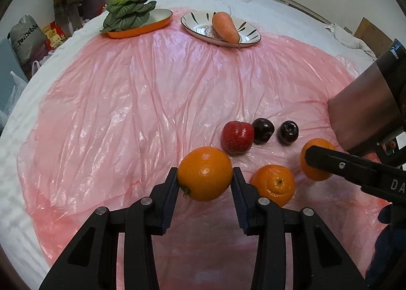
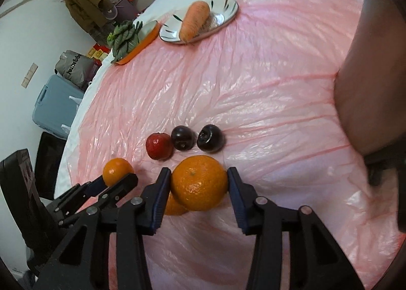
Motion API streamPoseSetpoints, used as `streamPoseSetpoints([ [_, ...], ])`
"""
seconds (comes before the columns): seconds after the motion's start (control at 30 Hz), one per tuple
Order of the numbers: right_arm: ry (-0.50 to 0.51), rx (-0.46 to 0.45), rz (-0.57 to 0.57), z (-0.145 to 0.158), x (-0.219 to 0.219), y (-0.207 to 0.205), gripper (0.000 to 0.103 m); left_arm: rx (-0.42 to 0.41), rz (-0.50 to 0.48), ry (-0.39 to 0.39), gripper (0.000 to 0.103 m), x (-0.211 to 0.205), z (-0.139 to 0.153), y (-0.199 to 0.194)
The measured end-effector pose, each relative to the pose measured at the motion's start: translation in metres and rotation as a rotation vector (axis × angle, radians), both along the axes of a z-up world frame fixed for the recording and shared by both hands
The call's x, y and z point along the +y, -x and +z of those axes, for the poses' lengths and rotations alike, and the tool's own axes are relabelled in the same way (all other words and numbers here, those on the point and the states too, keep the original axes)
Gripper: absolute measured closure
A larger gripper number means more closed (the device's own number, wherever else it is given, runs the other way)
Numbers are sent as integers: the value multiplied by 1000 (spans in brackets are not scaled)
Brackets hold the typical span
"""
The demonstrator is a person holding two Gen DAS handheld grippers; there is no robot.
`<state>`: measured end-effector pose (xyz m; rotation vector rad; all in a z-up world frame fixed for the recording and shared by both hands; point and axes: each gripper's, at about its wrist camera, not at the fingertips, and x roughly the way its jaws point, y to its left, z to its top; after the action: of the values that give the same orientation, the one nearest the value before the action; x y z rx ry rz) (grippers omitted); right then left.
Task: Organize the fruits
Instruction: 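Grasp a large orange with the right tool while the left tool grasps an orange, then carry both oranges into the green tray and open both tools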
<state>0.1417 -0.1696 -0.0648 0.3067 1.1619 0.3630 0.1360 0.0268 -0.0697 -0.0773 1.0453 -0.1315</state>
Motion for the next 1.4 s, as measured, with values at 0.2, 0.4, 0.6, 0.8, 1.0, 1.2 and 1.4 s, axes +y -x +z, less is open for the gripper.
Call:
streamPoseSetpoints([
  [0.2,28,-32,39,13,-7,21,20,-20,-13,-13,68,-4,11,11],
  [0.4,33,-18,48,14,-27,52,20,-20,-58,-26,68,-18,22,28],
  [0.6,33,-6,0,19,-64,79,20,-10,-162,-41,68,-54,31,49],
  [0.8,26,-12,-51,32,-108,103,20,4,-289,-19,68,-114,40,66],
  [1.0,59,-12,-149,42,-177,125,20,14,-436,22,68,-184,51,86],
  [1.2,113,-9,-299,44,-273,139,20,17,-568,77,68,-273,57,96],
  [1.4,138,-22,-386,45,-354,145,20,10,-646,119,67,-362,60,90],
])
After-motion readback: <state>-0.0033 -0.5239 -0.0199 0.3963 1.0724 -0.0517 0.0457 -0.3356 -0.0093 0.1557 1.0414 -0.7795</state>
